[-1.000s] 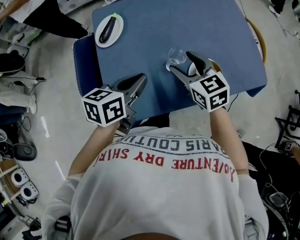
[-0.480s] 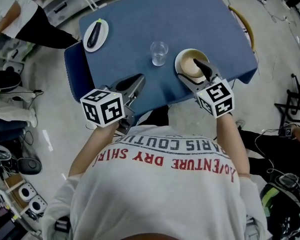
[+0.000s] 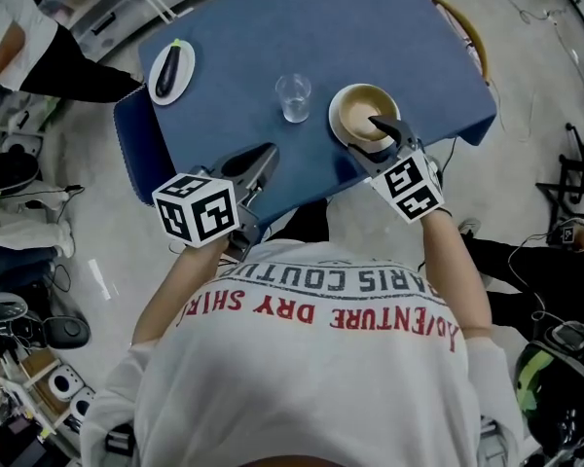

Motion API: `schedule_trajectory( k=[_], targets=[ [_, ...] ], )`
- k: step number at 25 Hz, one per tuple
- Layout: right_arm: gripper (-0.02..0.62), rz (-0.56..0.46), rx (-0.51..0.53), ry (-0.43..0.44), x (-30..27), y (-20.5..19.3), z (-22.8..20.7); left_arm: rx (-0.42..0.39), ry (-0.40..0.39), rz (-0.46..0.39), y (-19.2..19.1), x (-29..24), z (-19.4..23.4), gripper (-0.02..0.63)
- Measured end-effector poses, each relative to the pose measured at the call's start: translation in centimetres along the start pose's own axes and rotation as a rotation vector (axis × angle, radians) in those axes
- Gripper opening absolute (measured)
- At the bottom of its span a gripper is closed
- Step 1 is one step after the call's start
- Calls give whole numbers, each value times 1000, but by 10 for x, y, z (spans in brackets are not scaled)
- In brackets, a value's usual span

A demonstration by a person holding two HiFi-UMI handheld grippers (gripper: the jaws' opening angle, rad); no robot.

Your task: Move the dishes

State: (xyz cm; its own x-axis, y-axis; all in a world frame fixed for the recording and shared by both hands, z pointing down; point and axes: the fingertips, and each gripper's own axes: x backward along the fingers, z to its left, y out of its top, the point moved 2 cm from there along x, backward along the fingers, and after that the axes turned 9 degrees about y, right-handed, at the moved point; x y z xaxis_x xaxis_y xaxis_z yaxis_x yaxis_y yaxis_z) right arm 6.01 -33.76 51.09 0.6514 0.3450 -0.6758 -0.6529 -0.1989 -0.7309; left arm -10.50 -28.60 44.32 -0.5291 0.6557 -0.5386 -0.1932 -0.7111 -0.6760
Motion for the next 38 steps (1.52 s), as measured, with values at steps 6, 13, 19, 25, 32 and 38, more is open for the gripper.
schedule_trajectory(
  k=[6,13,19,25,32,38],
  targets=[
    [164,54,106,-29,-7,-4,3,2,10,-8,4,0,3,37],
    [65,93,185,-30,-12,-6,6,16,21,-16,3,5,8,37],
    [39,110,206,-54,-9,-12,9,38,25,-35,-5,12,9,37],
    [34,104,197,-80,-4,-14,11,59,22,-57,-17,20,10,37],
    [34,89,227,-104,11,2,21,77,15,-88,-23,37,7,37],
    [34,53,244,-88,22,18,44,96,18,-112,-39,54,6,37]
  ],
)
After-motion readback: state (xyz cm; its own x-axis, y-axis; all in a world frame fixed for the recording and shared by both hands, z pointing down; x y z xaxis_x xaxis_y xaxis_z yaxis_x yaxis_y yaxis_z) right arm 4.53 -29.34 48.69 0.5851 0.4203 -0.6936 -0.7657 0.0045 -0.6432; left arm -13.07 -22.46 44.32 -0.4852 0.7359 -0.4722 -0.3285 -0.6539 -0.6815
